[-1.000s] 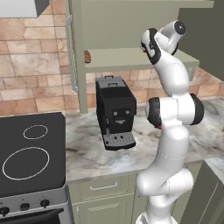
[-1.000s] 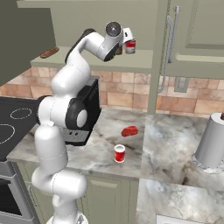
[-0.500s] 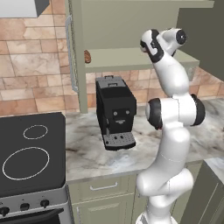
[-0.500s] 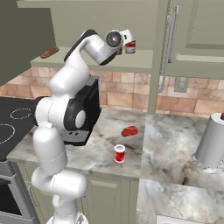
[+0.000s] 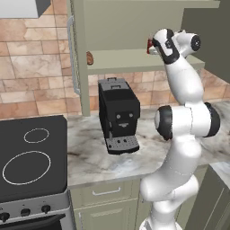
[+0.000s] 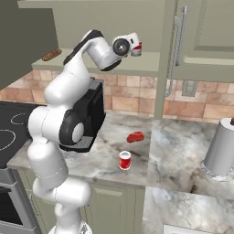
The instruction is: Pick the cans from the counter and place them in their designated side in the cabinet.
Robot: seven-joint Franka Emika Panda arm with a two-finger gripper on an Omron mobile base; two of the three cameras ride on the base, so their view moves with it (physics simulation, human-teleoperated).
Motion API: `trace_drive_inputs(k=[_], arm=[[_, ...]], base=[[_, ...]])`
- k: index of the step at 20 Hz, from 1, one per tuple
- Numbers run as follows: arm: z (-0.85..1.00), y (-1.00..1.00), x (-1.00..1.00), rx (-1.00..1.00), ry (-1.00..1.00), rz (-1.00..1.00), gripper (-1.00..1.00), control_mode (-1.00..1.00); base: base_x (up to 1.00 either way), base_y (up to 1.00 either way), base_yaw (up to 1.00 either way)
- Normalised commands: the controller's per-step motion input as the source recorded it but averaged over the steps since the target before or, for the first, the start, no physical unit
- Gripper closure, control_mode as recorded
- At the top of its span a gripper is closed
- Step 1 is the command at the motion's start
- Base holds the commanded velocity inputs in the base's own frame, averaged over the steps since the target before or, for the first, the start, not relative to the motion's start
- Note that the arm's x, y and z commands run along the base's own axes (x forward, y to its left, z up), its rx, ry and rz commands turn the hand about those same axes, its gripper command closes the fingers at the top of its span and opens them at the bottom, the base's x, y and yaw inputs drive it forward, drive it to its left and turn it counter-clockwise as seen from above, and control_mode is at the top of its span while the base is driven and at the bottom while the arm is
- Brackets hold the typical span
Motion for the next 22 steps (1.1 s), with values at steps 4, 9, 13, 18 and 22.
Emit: trace_drive_inputs(k=[4,9,13,18,22], arm=[[0.12,0.03,-0.62,-0.01,0.02,0.01,-1.00,-1.00],[0.12,0.20,-0.62,-0.05,0.04,0.00,-1.00,-1.00],[0.09,0.21,-0.65,-0.06,0.04,0.00,-1.00,-1.00],[0.00,0.16,-0.83,-0.06,0.00,0.01,-1.00,-1.00],[0.00,0.19,-0.84,-0.06,0.00,0.00,-1.00,-1.00]], base=[[0.00,0.00,0.00],[0.00,0.00,0.00],[0.00,0.00,0.00],[0.00,0.00,0.00],[0.00,0.00,0.00]])
